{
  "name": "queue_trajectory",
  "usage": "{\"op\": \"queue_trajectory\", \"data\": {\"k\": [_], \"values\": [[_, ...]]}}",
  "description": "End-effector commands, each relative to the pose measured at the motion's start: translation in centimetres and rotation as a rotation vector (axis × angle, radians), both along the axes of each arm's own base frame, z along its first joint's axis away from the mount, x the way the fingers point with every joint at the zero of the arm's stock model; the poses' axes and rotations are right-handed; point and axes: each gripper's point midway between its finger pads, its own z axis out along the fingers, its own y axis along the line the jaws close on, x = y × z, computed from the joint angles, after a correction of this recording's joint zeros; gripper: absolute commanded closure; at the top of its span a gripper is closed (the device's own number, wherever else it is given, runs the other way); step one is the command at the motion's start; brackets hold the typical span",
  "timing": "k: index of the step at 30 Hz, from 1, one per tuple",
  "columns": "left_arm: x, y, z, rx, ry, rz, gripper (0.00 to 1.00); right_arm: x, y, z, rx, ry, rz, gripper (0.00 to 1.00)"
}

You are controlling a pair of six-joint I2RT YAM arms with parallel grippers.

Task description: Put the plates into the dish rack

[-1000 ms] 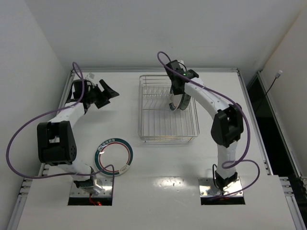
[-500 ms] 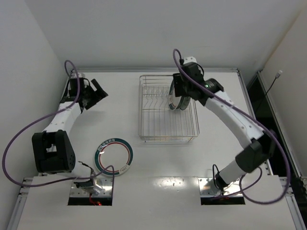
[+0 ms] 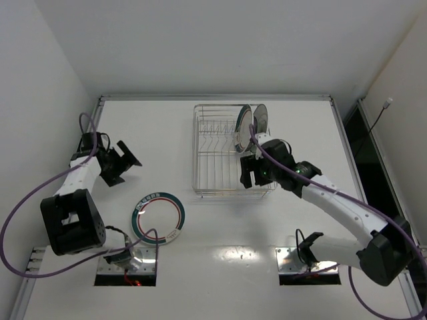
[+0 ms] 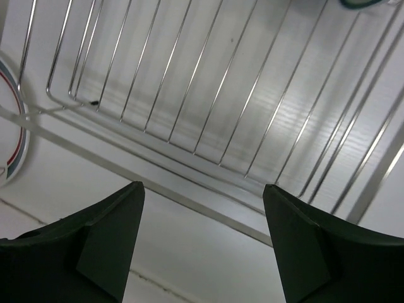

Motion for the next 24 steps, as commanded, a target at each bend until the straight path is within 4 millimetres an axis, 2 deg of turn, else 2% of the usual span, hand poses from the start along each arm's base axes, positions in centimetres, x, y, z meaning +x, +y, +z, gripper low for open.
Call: {"op": "queue_trajectory", "data": {"k": [1, 2, 3, 5, 7, 10, 13, 15, 17, 18, 19, 20, 21, 22, 24], "values": [[-1.9, -1.6, 1.7, -0.046, -0.020, -0.065, 0.10, -0.2, 2.7, 1.4, 0.131, -0.036, 0.058, 0.27], [-1.9, -1.8, 2.2, -0.053, -0.036, -0.072, 0.12, -0.6, 2.8, 1.0, 0.126, -0.026, 0.067, 0.27], [-2.7, -2.3, 1.7, -0.072, -0.019, -0.078, 0.12, -0.6, 2.8, 0.7, 0.121, -0.018, 0.066, 0.27], [-3.1, -3.0, 2.3, -0.075, -0.034, -0.097, 0.15, -0.3, 3.0, 1.2, 0.131, -0.034, 0.067, 0.27], [-3.7, -3.4, 1.9, -0.045, -0.017, -0.118, 0.15, -0.6, 3.4, 0.8, 0.125, -0.022, 0.091, 0.27], [-3.8, -4.9, 1.9, -0.025, -0.005, -0.167, 0.17, -0.5, 3.6, 0.7, 0.130, -0.018, 0.098, 0.27], [-3.1, -5.3, 2.4, 0.031, -0.025, -0.194, 0.17, -0.7, 4.0, 0.7, 0.142, -0.021, 0.124, 0.26], [-2.9, -5.3, 1.5, 0.083, 0.027, -0.250, 0.17, -1.3, 4.6, 0.8, 0.164, -0.006, 0.167, 0.24], [-2.6, -5.4, 1.5, 0.152, 0.063, -0.308, 0.17, -2.0, 6.0, 1.2, 0.216, 0.035, 0.204, 0.24], [-2.1, -5.3, 1.4, 0.169, 0.070, -0.324, 0.17, -2.2, 7.0, 1.6, 0.289, 0.075, 0.183, 0.26], [-2.3, -5.3, 1.3, 0.182, 0.083, -0.326, 0.17, -3.0, 8.0, 1.6, 0.350, 0.110, 0.193, 0.27], [-2.1, -5.1, 1.3, 0.199, 0.075, -0.333, 0.17, -4.2, 9.4, 1.9, 0.428, 0.154, 0.229, 0.29], [-2.1, -5.3, 1.3, 0.194, 0.071, -0.348, 0.17, -4.4, 10.7, 2.4, 0.501, 0.135, 0.243, 0.31], [-1.9, -5.2, 1.4, 0.200, 0.069, -0.358, 0.18, -5.5, 12.1, 3.2, 0.551, 0.164, 0.250, 0.33], [-2.0, -5.7, 1.1, 0.204, 0.075, -0.387, 0.21, -5.5, 13.1, 3.6, 0.551, 0.144, 0.246, 0.33]]}}
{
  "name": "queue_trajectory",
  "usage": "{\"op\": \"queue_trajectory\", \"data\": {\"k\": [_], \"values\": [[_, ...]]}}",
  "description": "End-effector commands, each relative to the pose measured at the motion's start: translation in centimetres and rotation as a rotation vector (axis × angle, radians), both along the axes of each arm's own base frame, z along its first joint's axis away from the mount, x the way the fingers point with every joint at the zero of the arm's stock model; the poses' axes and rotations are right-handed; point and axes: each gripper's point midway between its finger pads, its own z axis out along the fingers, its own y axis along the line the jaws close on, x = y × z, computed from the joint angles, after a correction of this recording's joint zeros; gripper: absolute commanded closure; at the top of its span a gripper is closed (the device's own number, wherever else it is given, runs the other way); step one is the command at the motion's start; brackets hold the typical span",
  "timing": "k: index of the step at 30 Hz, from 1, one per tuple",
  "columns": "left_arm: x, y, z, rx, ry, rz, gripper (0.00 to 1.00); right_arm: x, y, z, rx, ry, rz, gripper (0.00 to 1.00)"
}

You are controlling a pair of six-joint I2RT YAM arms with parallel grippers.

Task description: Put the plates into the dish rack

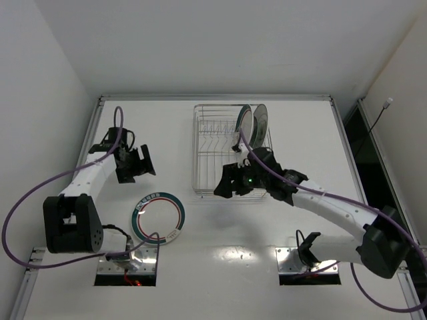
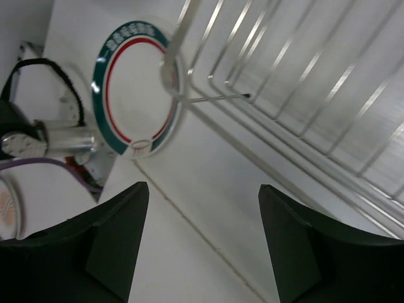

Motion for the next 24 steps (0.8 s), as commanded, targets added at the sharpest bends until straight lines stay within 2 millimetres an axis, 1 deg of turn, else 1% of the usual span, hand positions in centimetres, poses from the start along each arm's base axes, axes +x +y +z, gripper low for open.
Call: {"op": "queue_trajectory", "data": {"k": [1, 2, 3, 4, 5, 6, 7, 8, 9, 10, 11, 13, 14, 15, 16, 17, 18, 19, 20, 21, 22, 23, 24], "values": [[0.5, -0.6, 0.8, 0.050, -0.021, -0.078, 0.21, -0.8, 4.6, 3.4, 0.176, -0.003, 0.035, 0.33], [0.4, -1.0, 0.4, 0.071, -0.010, -0.103, 0.21, -0.6, 4.8, 4.2, 0.190, -0.017, 0.036, 0.33], [0.6, -1.1, 0.2, 0.103, -0.003, -0.115, 0.21, -0.9, 5.1, 3.9, 0.176, -0.002, 0.046, 0.33], [0.5, -1.6, -0.1, 0.118, 0.005, -0.145, 0.21, -0.8, 5.1, 4.1, 0.172, -0.013, 0.053, 0.33], [0.5, -2.8, -0.6, 0.142, 0.017, -0.199, 0.22, -0.7, 5.3, 4.3, 0.165, -0.019, 0.069, 0.33], [0.3, -3.5, -1.0, 0.143, 0.031, -0.225, 0.22, -0.7, 5.3, 4.4, 0.159, -0.027, 0.076, 0.33], [0.3, -4.6, -1.2, 0.148, 0.033, -0.273, 0.22, -1.1, 5.0, 3.8, 0.133, -0.019, 0.096, 0.33], [0.5, -5.1, -1.3, 0.154, 0.035, -0.303, 0.22, -1.1, 5.0, 4.0, 0.127, -0.027, 0.103, 0.33], [0.4, -5.9, -2.1, 0.142, 0.064, -0.328, 0.22, -1.4, 4.6, 4.0, 0.114, -0.028, 0.109, 0.33], [0.6, -6.3, -2.3, 0.148, 0.069, -0.355, 0.22, -1.5, 4.4, 4.1, 0.106, -0.037, 0.117, 0.33], [0.4, -7.3, -2.7, 0.143, 0.080, -0.399, 0.22, -1.7, 4.2, 4.3, 0.107, -0.038, 0.117, 0.33], [0.5, -8.2, -3.9, 0.148, 0.119, -0.428, 0.23, -2.4, 3.4, 4.6, 0.106, -0.050, 0.123, 0.33], [0.5, -8.7, -4.2, 0.162, 0.125, -0.455, 0.25, -2.3, 3.2, 5.2, 0.112, -0.074, 0.120, 0.33], [0.4, -8.7, -4.6, 0.163, 0.139, -0.456, 0.28, -2.4, 2.7, 4.9, 0.105, -0.068, 0.111, 0.33], [0.3, -9.0, -4.6, 0.164, 0.138, -0.467, 0.30, -2.7, 2.4, 5.8, 0.119, -0.083, 0.111, 0.31], [0.3, -9.1, -4.7, 0.159, 0.154, -0.449, 0.32, -2.8, 2.0, 5.4, 0.103, -0.097, 0.115, 0.31], [0.3, -9.1, -4.7, 0.154, 0.156, -0.436, 0.36, -2.8, 1.9, 5.8, 0.110, -0.105, 0.115, 0.30], [0.3, -9.5, -4.0, 0.128, 0.141, -0.426, 0.40, -3.0, 1.7, 5.5, 0.094, -0.106, 0.123, 0.30], [0.3, -10.2, -2.8, 0.085, 0.114, -0.383, 0.46, -3.1, 1.5, 5.6, 0.088, -0.114, 0.129, 0.30], [0.2, -10.7, -2.4, 0.048, 0.099, -0.370, 0.54, -3.3, 1.3, 5.4, 0.088, -0.114, 0.129, 0.30], [0.0, -11.5, -1.9, 0.000, 0.087, -0.356, 0.65, -3.3, 1.3, 5.4, 0.088, -0.114, 0.129, 0.30], [-1.0, -12.0, -2.1, -0.020, 0.094, -0.348, 0.68, -3.3, 1.1, 4.9, 0.072, -0.116, 0.128, 0.30], [-1.2, -12.4, -1.3, -0.037, 0.072, -0.304, 0.75, -3.3, 1.1, 4.8, 0.072, -0.116, 0.128, 0.30]]}}
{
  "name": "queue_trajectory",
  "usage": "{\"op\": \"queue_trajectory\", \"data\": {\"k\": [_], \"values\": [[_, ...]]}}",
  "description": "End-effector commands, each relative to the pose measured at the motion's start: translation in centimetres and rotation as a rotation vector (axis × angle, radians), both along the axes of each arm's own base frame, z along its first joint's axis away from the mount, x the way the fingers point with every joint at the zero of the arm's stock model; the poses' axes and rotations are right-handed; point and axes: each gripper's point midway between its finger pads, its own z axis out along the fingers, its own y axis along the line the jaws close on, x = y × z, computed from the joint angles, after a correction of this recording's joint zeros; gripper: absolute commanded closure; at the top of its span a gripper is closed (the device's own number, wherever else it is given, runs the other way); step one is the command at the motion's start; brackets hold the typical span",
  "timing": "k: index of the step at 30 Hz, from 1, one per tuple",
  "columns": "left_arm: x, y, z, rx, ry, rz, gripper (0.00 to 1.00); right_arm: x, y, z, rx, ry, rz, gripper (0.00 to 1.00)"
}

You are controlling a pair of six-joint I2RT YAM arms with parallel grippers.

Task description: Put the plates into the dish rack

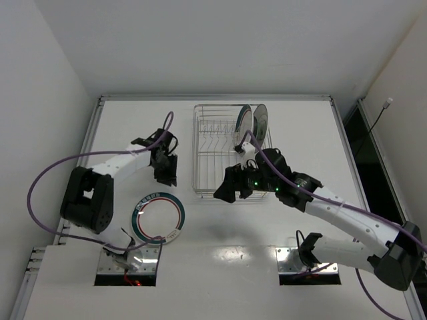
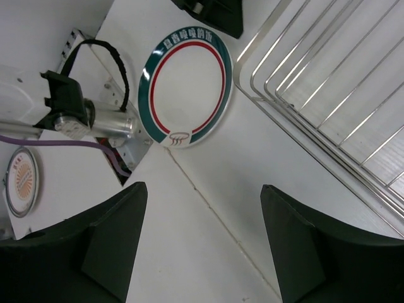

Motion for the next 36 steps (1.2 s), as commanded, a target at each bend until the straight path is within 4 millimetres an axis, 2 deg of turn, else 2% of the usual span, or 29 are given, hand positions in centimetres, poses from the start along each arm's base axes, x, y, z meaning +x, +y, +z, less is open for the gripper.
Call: {"op": "queue_trajectory", "data": {"k": [1, 2, 3, 5, 8, 11, 14, 18, 23, 26, 27, 29, 31, 36], "values": [[-0.7, -2.3, 3.1, -0.110, -0.069, 0.101, 0.81, -0.1, -0.7, -1.3, -0.037, -0.014, 0.004, 0.30], [-1.7, -2.0, 2.5, -0.094, -0.054, 0.128, 0.88, -0.1, -0.7, -1.3, -0.037, -0.014, 0.004, 0.30], [-2.1, -1.9, 3.2, -0.098, -0.075, 0.183, 0.95, 0.1, -0.6, -1.1, -0.034, -0.028, 0.008, 0.30], [-3.2, -1.0, 2.8, -0.081, -0.078, 0.246, 1.00, 0.1, -0.5, -1.4, -0.040, -0.022, 0.009, 0.30], [-5.1, 0.3, 2.5, -0.079, -0.080, 0.368, 1.00, -0.1, -0.6, -1.8, -0.048, -0.018, 0.021, 0.30], [-6.7, 0.6, 1.8, -0.116, -0.070, 0.463, 1.00, 0.0, -1.3, -2.6, -0.092, -0.023, 0.012, 0.30], [-6.9, 0.5, 0.8, -0.139, -0.064, 0.521, 0.99, 0.7, -1.9, -1.9, -0.115, -0.071, -0.021, 0.29], [-7.7, -0.1, -1.8, -0.175, -0.012, 0.562, 0.97, 0.9, -2.2, -2.1, -0.134, -0.079, -0.033, 0.29], [-6.9, -0.7, -3.4, -0.187, 0.014, 0.575, 0.97, 0.8, -2.3, -2.5, -0.140, -0.072, -0.032, 0.29], [-6.2, -0.8, -4.5, -0.172, 0.026, 0.538, 0.94, 0.9, -2.2, -2.4, -0.134, -0.079, -0.033, 0.28], [-6.4, -0.5, -5.6, -0.152, 0.065, 0.543, 0.94, 0.9, -2.3, -3.1, -0.148, -0.065, -0.031, 0.28], [-5.0, -0.5, -6.0, -0.173, 0.060, 0.548, 0.94, 0.9, -2.3, -3.4, -0.155, -0.059, -0.031, 0.28], [-4.6, -0.5, -7.1, -0.171, 0.093, 0.548, 0.94, 0.9, -2.3, -3.7, -0.161, -0.052, -0.030, 0.28], [0.3, 0.2, -7.2, -0.113, 0.052, 0.532, 0.94, 0.9, -2.3, -3.7, -0.161, -0.052, -0.030, 0.28]]}}
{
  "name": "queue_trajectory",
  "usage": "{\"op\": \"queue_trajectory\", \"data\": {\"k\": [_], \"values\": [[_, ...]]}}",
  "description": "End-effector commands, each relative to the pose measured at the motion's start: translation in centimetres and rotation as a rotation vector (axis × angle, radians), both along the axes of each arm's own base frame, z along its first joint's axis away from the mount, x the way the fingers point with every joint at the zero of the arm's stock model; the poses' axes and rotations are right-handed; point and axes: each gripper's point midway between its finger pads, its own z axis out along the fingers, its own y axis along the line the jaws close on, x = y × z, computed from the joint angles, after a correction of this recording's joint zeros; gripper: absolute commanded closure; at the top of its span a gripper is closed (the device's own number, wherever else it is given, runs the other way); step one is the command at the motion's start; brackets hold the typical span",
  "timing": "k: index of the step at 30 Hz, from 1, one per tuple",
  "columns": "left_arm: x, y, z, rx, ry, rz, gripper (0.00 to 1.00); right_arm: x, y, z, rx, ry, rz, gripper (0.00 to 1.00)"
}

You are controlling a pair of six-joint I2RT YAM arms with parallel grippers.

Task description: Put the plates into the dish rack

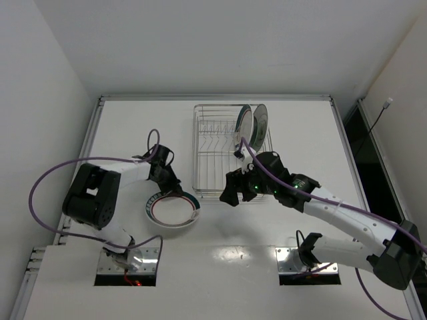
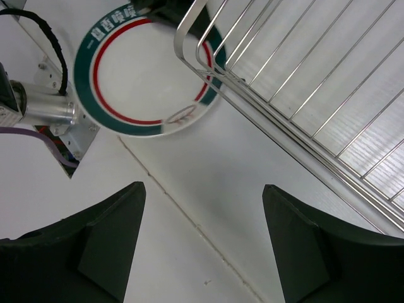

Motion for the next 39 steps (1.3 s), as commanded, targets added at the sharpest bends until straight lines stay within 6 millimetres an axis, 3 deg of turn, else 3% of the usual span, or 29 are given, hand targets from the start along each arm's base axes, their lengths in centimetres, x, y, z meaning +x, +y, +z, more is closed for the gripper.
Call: {"op": "queue_trajectory", "data": {"k": [1, 4, 5, 7, 9, 18, 25, 28, 30, 31, 32, 33, 34, 36, 39], "values": [[4.6, 3.2, -2.3, 0.167, -0.067, 0.019, 0.94, 0.4, 0.1, 0.1, 0.005, -0.024, -0.001, 0.28], [6.5, 3.3, -2.4, 0.166, -0.060, 0.012, 0.94, 0.4, 0.1, 0.1, 0.005, -0.024, -0.001, 0.28], [8.2, 3.4, -1.5, 0.160, -0.085, 0.028, 0.94, 0.4, 0.1, 0.1, 0.005, -0.024, -0.001, 0.28], [8.9, 3.7, -1.5, 0.170, -0.071, 0.020, 0.94, 0.4, 0.1, 0.1, 0.005, -0.024, -0.001, 0.28], [10.6, 3.7, -0.3, 0.162, -0.109, 0.033, 0.94, 0.4, 0.1, 0.1, 0.005, -0.024, -0.001, 0.28], [11.1, 5.3, 3.8, 0.205, -0.199, 0.028, 0.94, 0.5, 0.2, -0.7, -0.006, -0.003, -0.006, 0.28], [10.3, 6.2, 3.6, 0.248, -0.189, 0.019, 0.94, 0.5, 0.4, -0.9, -0.008, 0.007, 0.001, 0.28], [9.6, 7.8, 4.1, 0.310, -0.192, 0.051, 0.94, 0.5, 0.4, -0.9, -0.008, 0.007, 0.001, 0.28], [9.0, 9.7, 5.7, 0.347, -0.222, 0.145, 0.86, 0.5, 0.4, -0.9, -0.008, 0.007, 0.001, 0.28], [7.9, 11.0, 5.2, 0.348, -0.205, 0.191, 0.80, 0.5, 0.4, -0.9, -0.008, 0.007, 0.001, 0.28], [7.6, 11.4, 5.7, 0.315, -0.221, 0.235, 0.65, 0.5, 0.4, -0.9, -0.008, 0.007, 0.001, 0.28], [7.4, 12.0, 7.4, 0.287, -0.281, 0.266, 0.57, 0.5, 0.6, -1.0, -0.005, 0.012, 0.009, 0.28], [6.2, 13.6, 7.0, 0.275, -0.267, 0.330, 0.47, 0.7, 0.5, -1.0, -0.005, 0.012, 0.000, 0.28], [5.3, 15.1, 8.2, 0.252, -0.312, 0.400, 0.23, 0.8, 0.5, -1.3, -0.013, 0.020, 0.000, 0.28], [3.6, 18.1, 10.4, 0.270, -0.424, 0.519, 0.08, 0.8, 0.7, -1.2, -0.012, 0.017, 0.012, 0.28]]}}
